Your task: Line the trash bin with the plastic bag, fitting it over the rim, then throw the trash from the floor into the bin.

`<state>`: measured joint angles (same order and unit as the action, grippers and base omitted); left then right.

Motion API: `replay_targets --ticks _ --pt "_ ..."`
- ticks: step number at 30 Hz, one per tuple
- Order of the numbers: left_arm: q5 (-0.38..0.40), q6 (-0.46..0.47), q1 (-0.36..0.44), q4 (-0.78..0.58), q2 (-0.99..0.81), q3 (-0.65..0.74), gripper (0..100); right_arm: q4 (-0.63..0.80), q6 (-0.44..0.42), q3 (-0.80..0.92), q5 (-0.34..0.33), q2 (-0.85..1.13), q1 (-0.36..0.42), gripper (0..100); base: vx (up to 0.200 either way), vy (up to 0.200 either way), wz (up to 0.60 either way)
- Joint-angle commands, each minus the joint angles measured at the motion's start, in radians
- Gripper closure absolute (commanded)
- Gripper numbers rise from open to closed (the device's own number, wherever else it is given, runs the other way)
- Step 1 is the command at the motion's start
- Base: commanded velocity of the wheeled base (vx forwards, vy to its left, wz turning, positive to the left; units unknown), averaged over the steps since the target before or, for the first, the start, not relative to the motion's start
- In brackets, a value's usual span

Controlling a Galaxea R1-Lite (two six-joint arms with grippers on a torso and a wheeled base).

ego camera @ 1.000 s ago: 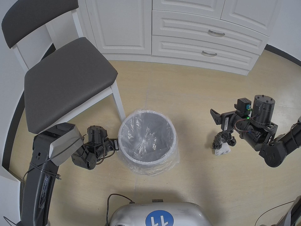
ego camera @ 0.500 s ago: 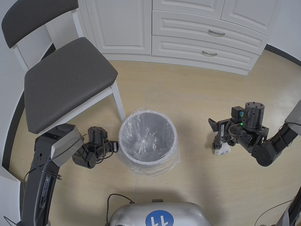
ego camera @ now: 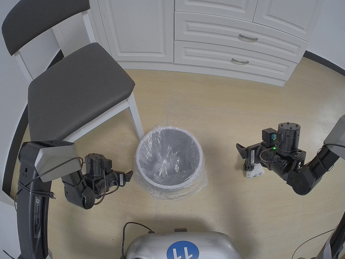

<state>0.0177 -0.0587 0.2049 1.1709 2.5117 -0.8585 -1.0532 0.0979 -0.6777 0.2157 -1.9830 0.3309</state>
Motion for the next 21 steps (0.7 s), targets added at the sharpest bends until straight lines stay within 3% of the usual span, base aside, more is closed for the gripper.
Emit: replay_targets --ticks 1,8,14,16,17,21 --pt "0.005 0.051 0.007 0.162 -0.284 0.345 0 -0.007 0.049 0.075 -0.05 0.049 0.016 0 0.0 0.0 0.0" --pt "0.01 0.054 0.021 0.225 -0.453 0.569 0 0.01 0.051 0.112 -0.044 0.118 0.059 0 0.0 0.0 0.0" --pt "0.008 0.054 0.034 0.369 -0.533 0.759 0 0.073 0.031 0.141 0.004 0.108 0.211 0 0.0 0.0 0.0" --pt "0.011 0.048 0.021 0.363 -0.625 0.797 0 0.114 -0.009 0.07 0.079 0.058 0.306 0 0.0 0.0 0.0" --pt "0.011 0.048 0.021 0.363 -0.625 0.797 0 0.114 -0.009 0.07 0.079 0.058 0.306 0 0.0 0.0 0.0" --pt "0.056 0.053 0.008 0.363 -0.723 0.768 0 0.469 -0.007 -0.223 0.177 0.035 0.378 0 0.0 0.0 0.0"
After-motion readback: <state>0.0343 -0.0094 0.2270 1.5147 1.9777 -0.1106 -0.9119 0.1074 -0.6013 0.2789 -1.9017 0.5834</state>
